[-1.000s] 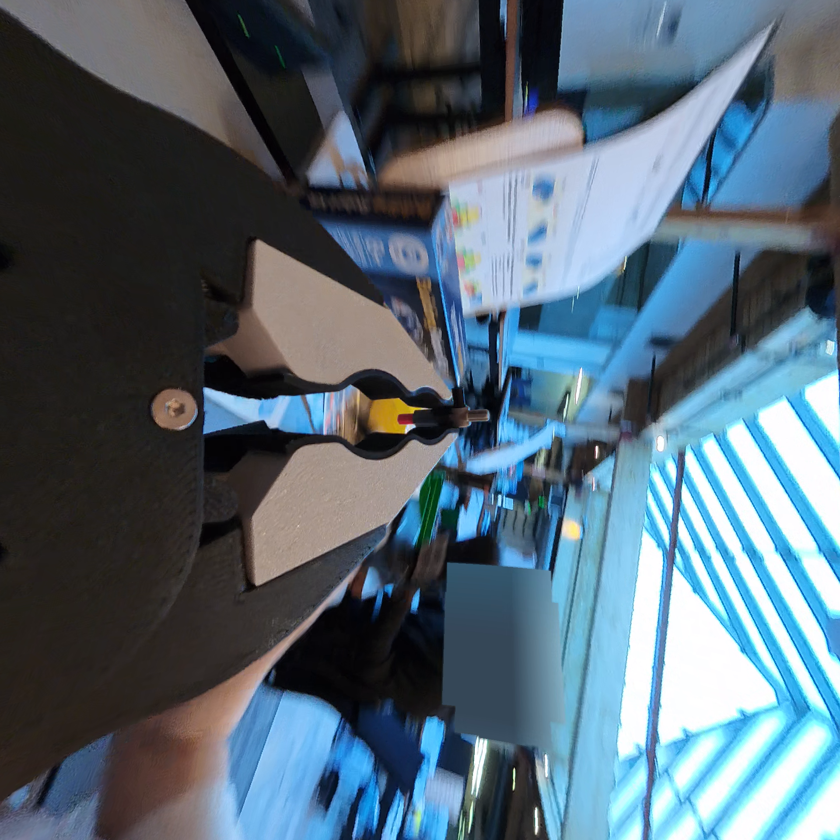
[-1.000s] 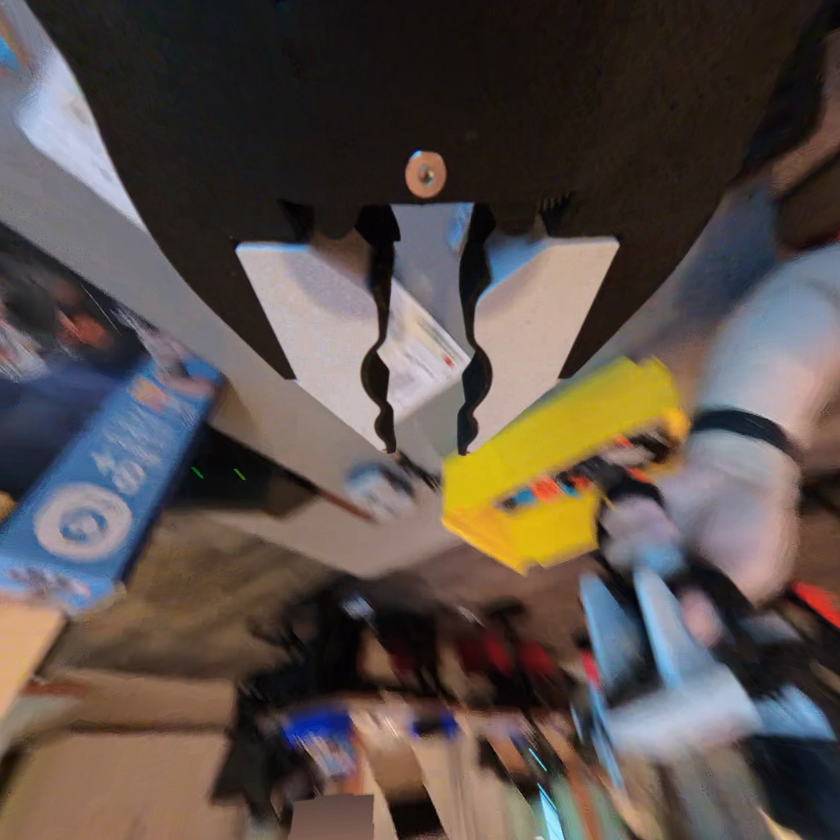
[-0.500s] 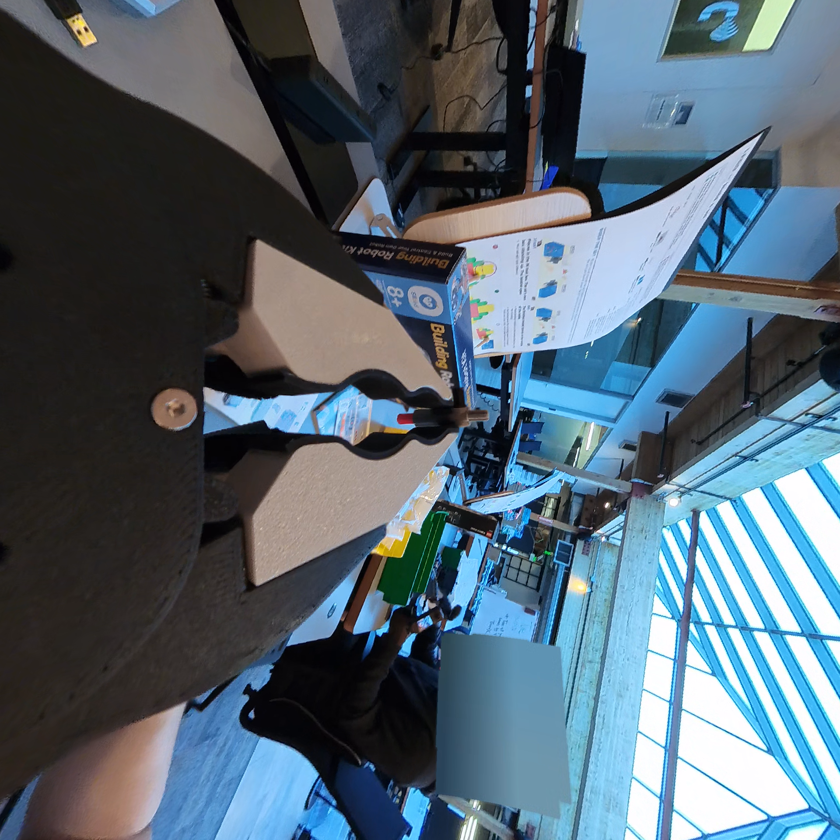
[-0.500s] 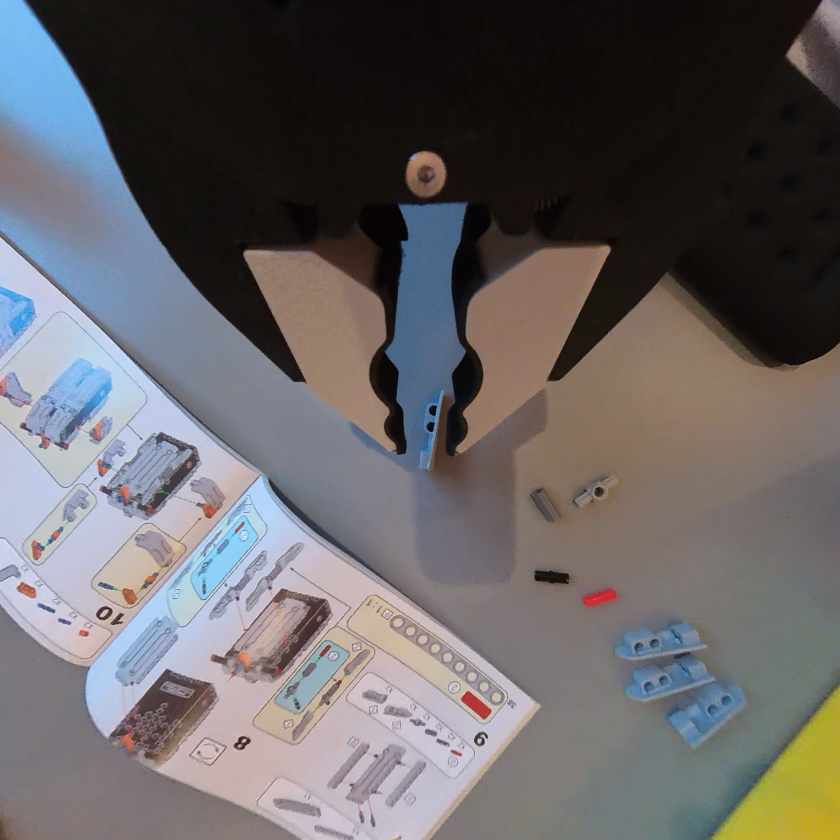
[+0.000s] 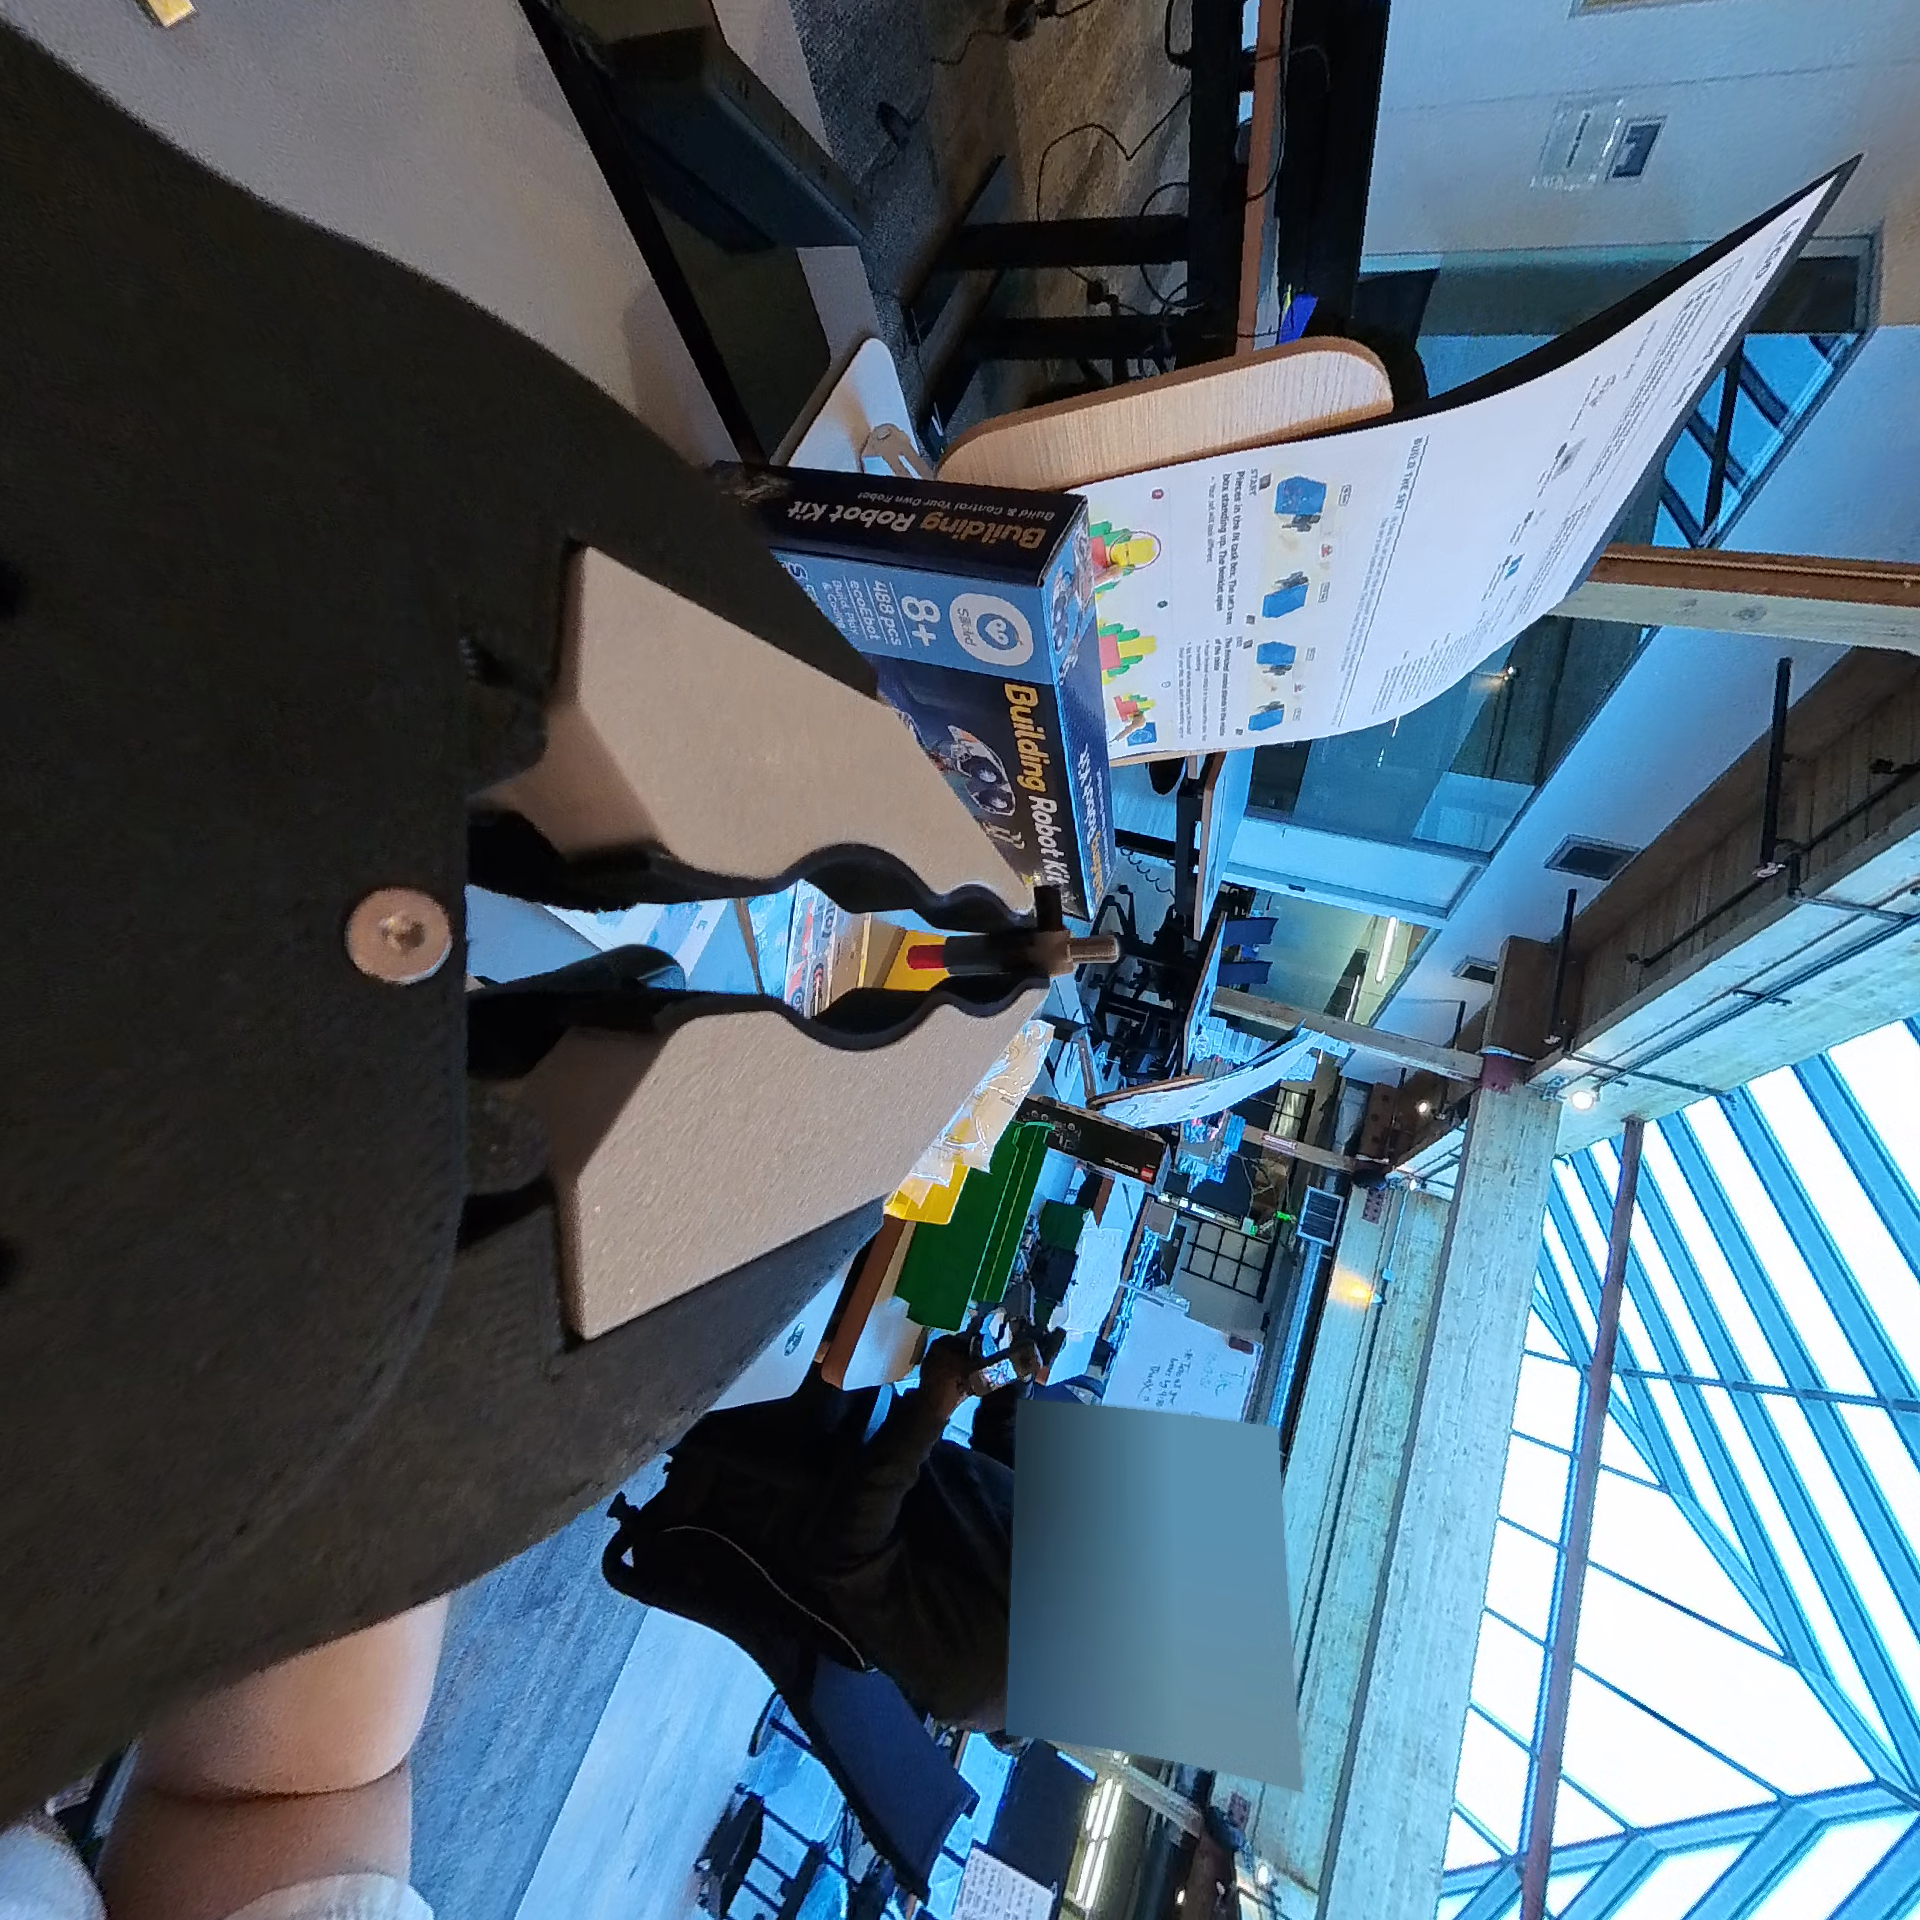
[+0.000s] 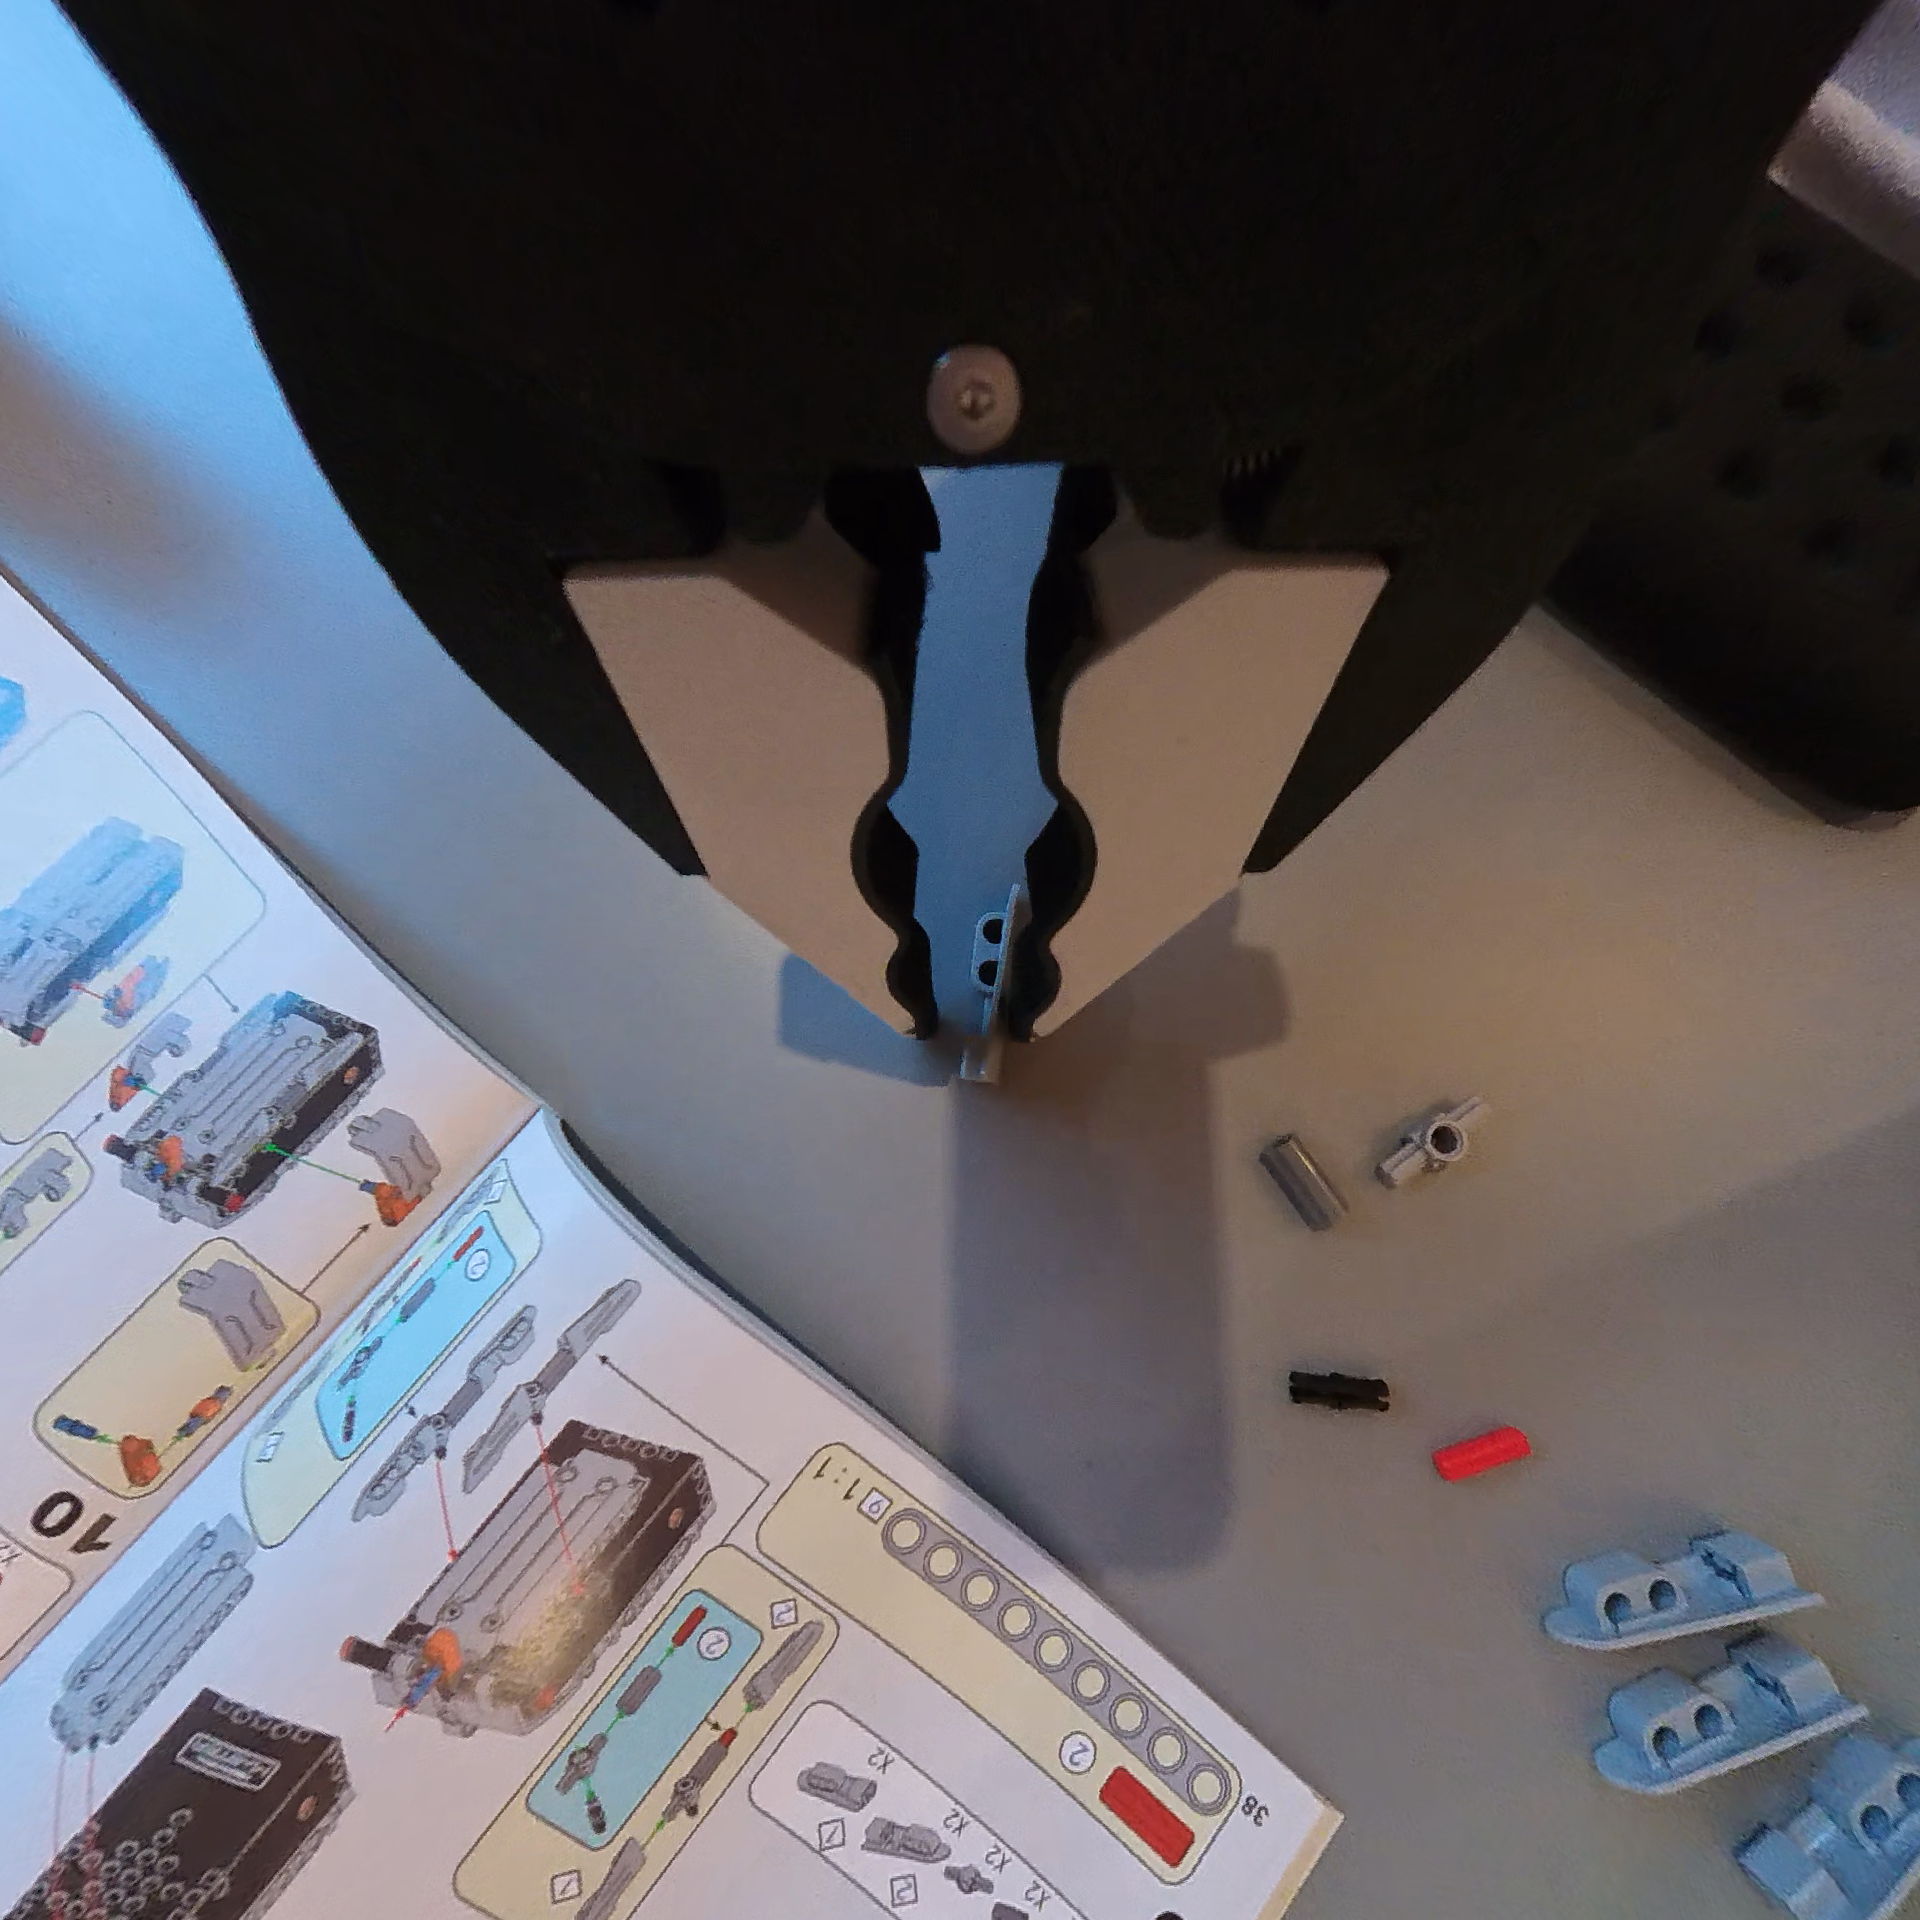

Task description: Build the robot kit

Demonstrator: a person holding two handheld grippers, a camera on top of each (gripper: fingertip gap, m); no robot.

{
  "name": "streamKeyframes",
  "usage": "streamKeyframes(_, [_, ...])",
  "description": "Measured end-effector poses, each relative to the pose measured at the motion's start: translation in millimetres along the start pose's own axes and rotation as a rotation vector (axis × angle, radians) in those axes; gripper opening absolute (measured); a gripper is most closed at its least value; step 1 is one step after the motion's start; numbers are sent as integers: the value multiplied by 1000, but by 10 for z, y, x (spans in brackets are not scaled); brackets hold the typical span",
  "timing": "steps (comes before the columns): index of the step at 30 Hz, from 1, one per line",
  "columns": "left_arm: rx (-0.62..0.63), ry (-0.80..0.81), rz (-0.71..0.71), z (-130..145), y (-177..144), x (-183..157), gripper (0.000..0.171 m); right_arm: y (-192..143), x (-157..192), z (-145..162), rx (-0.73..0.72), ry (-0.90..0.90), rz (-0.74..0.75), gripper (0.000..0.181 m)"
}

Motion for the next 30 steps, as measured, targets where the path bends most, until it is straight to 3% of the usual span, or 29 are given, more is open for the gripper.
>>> streamKeyframes(10, [15,-2,5,2,13,11,5,-26,-2,-52,-48,-58,5,2])
streamKeyframes(12, [12,-7,3,6,15,29,5,-211,-47,-260,-253,-74,22,2])
streamKeyframes(13, [5,-9,5,0,15,33,4,-415,-5,-421,-425,-123,2,2])
streamKeyframes(15, [-22,-2,12,-30,18,19,4,-927,-111,-688,-759,-145,130,1])
streamKeyframes(19, [-87,15,80,-80,72,-133,5,-1668,-71,-912,-1163,-157,196,1])
streamKeyframes(23, [-110,45,140,-75,145,-324,5,-1995,-13,-989,-1348,-146,287,1])
streamKeyframes(27, [-112,138,101,-94,163,-426,5,-2162,27,-1139,-1414,-163,390,1])
streamKeyframes(30, [-145,185,63,-187,99,-461,5,-2333,102,-1337,-1468,-170,383,2])
Point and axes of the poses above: each gripper's, where its closed fingertips meet, y out along the fingers, z out of its underside, x = y × z across the jaws, the point moved 2 cm from there along -y, back along the fingers, and after that the axes turned 10 degrees about z, right-handed, at the moved point
